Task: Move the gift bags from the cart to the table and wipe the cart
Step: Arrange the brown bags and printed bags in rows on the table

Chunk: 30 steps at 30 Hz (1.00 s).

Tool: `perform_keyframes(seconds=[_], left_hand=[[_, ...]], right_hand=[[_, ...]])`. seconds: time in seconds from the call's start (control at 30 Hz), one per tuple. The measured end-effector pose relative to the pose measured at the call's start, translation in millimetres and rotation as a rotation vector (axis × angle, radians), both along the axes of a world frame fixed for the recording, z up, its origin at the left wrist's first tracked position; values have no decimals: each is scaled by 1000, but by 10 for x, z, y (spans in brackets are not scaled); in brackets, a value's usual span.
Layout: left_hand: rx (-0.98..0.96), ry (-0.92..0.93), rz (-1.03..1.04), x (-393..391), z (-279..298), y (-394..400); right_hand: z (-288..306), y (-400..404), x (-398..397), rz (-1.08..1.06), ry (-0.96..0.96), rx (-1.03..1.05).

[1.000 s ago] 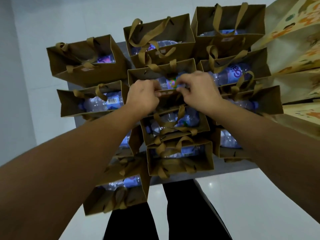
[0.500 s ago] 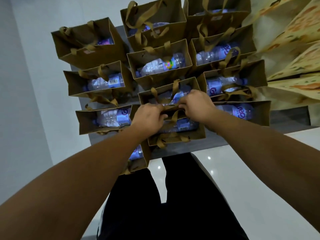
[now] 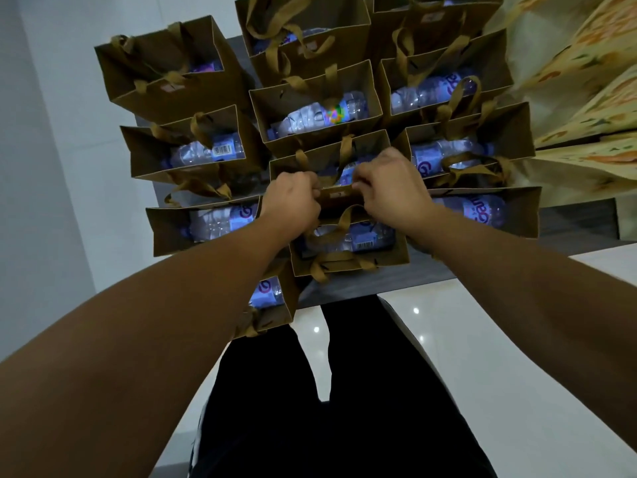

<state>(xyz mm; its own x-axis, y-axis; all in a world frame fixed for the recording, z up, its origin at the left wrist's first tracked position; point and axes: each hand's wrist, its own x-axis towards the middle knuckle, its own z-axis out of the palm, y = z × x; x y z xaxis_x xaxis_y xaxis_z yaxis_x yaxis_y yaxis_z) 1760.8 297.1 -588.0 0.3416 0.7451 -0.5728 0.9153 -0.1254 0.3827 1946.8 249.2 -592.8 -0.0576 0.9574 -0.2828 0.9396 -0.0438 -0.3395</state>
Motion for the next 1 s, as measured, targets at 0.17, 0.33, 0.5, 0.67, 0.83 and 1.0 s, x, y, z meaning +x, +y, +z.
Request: perform_keyframes(seconds=[0.17,0.33,0.5,0.67,0.83,1.0], left_hand=[[35,6,-48,-50,67,-222],[174,-91,-64,-217,140,-481],[247,-160,-130,-475,168,-645],[298,-128,-138,-694,140,-807],[254,-96,-178,-730,138,-902],[248,-118,-233,-698,189,-1014]], right_hand=[[141,-717,-137,221,261,195],[-59,-1167,-347,388,-117,-329],[-76,-1067,-297,62,-82,-402],[22,-869,-216,26,-51,-418],[93,-908,-225,-22,27,-420],[195,-1197,-363,-61,51,-504]])
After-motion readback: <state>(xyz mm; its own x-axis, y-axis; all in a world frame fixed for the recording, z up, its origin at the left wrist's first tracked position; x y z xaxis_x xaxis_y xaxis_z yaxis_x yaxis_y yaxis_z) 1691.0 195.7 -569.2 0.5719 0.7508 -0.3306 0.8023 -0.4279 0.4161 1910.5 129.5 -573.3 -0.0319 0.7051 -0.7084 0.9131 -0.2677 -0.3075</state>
